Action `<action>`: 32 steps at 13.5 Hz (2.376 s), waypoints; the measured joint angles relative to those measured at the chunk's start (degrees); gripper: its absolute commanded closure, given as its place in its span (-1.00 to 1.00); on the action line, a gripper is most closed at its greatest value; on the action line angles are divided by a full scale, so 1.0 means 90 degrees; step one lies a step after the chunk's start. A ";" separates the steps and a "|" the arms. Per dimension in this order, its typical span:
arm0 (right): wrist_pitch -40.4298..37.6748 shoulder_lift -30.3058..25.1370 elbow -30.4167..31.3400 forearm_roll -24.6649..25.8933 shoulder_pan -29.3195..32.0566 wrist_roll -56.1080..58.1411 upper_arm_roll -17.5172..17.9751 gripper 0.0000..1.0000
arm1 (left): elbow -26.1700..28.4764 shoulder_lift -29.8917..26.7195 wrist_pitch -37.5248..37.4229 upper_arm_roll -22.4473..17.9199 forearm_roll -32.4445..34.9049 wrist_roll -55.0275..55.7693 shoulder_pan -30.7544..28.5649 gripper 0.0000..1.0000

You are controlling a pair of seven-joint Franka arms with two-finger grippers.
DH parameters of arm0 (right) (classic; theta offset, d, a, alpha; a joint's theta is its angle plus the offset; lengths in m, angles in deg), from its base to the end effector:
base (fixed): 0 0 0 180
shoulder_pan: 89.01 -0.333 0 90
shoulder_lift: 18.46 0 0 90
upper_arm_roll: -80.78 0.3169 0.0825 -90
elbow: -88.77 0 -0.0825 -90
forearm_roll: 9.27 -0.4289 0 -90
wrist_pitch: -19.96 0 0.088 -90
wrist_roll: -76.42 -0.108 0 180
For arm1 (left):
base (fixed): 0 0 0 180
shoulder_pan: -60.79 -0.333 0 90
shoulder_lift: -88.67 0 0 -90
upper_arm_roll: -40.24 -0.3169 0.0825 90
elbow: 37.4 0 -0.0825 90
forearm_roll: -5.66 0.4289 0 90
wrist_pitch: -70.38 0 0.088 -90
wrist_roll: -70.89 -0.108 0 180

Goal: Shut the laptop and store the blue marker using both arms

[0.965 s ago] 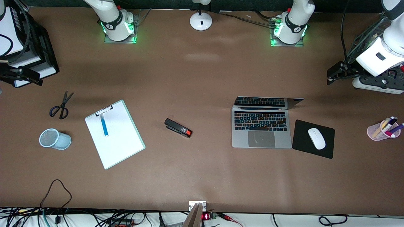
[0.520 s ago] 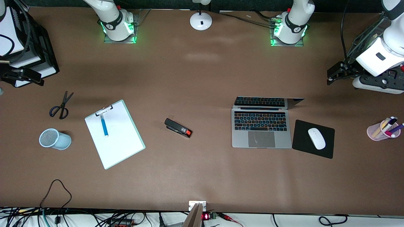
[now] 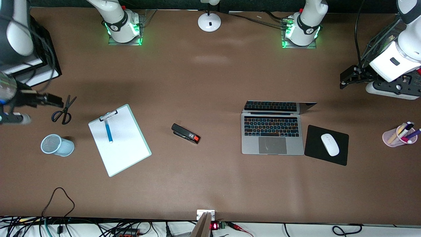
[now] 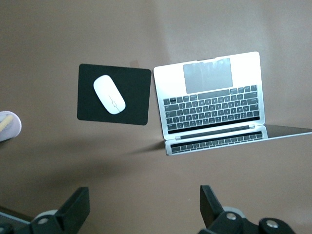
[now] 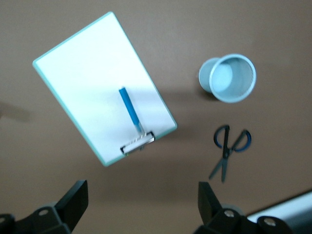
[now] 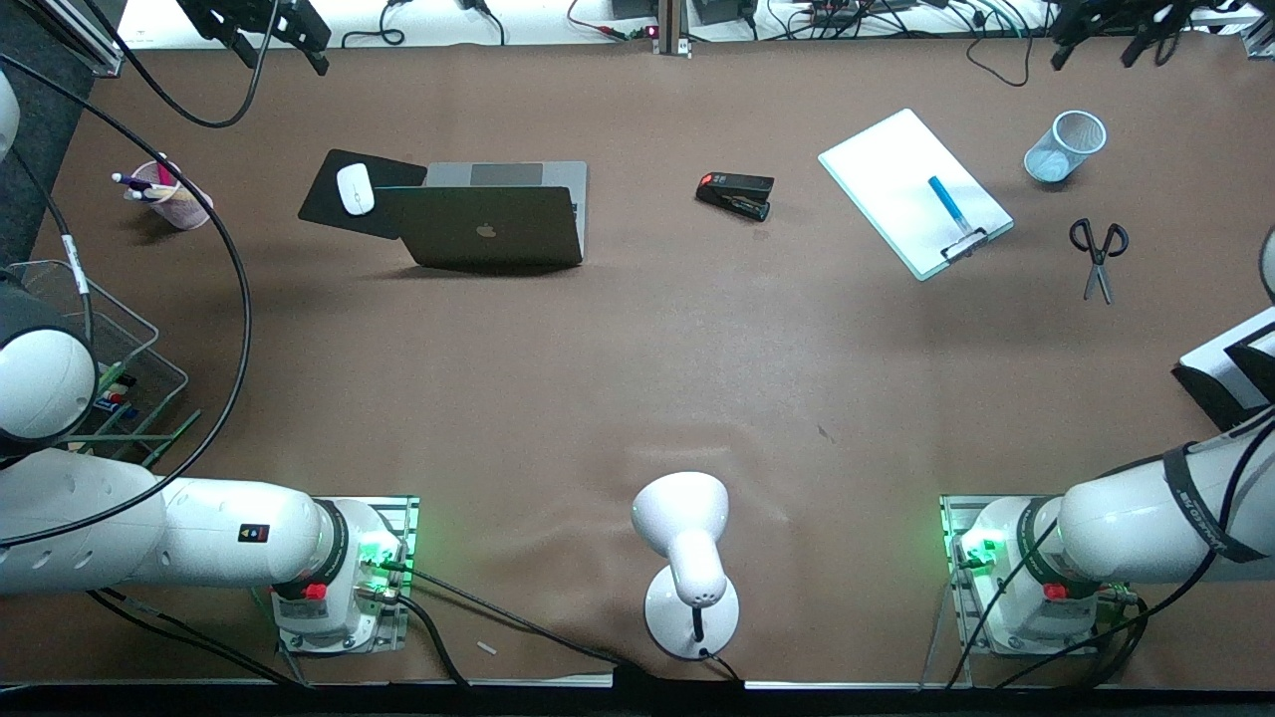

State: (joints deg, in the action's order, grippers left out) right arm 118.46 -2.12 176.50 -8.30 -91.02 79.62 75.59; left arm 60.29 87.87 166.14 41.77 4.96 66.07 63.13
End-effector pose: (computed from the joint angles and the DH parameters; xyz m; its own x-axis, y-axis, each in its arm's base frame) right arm 0.6805 -0.0333 0.4744 0.9952 0.0042 -0.0982 0.0079 -0.9993 0.0364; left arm 0.5982 -0.0418 0.5718 0.9885 -0.1498 -0.0187 -0.1496 -0.9887 0.0134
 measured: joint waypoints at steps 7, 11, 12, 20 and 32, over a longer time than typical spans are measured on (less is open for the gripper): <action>0.1263 0.1225 0.0022 -0.0006 -0.0404 0.0018 0.0053 -1.00 | -0.0287 0.0424 -0.0401 -0.0004 0.0000 0.0000 -0.0017 0.75; 0.1829 0.1770 0.0066 -0.0006 -0.0503 0.0469 0.0057 -1.00 | -0.0701 0.0666 -0.0817 0.0002 0.0000 0.0000 -0.0002 1.00; 0.2032 0.1853 0.0142 -0.0006 -0.0504 0.0567 0.0056 -1.00 | -0.0732 0.0698 -0.0845 0.0006 0.0000 0.0000 0.0007 1.00; 0.3567 0.1969 0.1322 -0.0004 -0.0499 0.1405 0.0049 -0.99 | -0.0627 0.0757 -0.1641 0.0354 -0.0531 0.0374 0.0107 0.98; 0.3971 0.2412 0.1323 -0.0005 -0.0471 0.1959 0.0045 -0.33 | 0.2730 0.0621 0.3198 0.1833 -0.0654 0.2202 0.0161 1.00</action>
State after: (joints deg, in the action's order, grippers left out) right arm 154.20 19.58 188.41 -8.35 -95.27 97.25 76.00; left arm 84.86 93.46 194.92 58.26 -0.92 85.89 64.58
